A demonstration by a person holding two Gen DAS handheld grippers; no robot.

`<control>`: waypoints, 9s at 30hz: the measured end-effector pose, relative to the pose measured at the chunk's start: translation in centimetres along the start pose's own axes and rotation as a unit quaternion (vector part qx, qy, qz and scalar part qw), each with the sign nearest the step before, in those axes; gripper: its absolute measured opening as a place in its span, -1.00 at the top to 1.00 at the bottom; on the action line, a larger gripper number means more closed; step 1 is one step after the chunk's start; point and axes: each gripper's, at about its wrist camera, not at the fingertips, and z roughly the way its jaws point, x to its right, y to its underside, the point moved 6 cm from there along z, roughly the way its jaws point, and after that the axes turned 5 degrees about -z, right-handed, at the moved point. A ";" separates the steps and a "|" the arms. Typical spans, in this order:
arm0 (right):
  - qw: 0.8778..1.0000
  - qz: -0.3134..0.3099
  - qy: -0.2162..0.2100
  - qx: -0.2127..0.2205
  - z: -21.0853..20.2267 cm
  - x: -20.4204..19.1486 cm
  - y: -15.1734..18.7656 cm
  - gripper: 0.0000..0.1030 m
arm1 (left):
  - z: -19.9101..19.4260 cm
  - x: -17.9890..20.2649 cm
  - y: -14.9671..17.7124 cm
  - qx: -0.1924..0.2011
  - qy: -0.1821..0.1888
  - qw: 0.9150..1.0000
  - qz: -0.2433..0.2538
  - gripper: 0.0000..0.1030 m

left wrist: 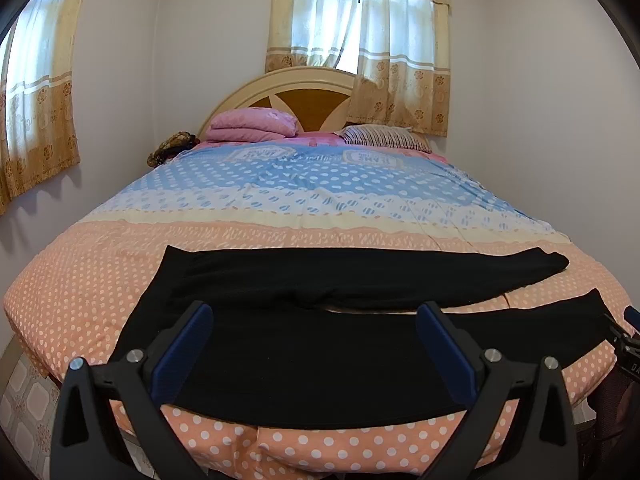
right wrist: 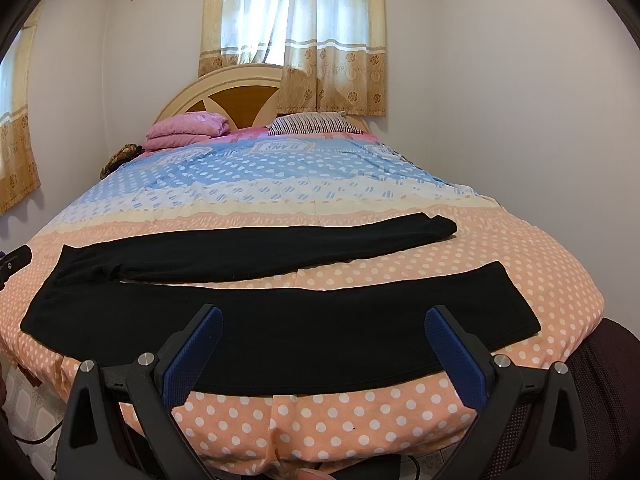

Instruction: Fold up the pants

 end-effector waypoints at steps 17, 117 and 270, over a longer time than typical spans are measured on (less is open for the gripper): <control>1.000 0.000 0.000 0.000 0.0 -0.1 -0.1 -0.98 | 0.0 0.1 0.0 0.000 0.000 1.000 0.000 -1.00; 0.995 0.046 -0.064 -0.063 26.6 18.9 -13.7 0.80 | 24.4 -20.5 -7.0 -0.143 -0.002 0.990 0.009 0.73; 0.865 -0.021 -0.411 -0.287 22.9 -33.0 -3.2 0.22 | 10.9 -18.4 6.0 -0.095 0.094 0.991 0.010 -0.32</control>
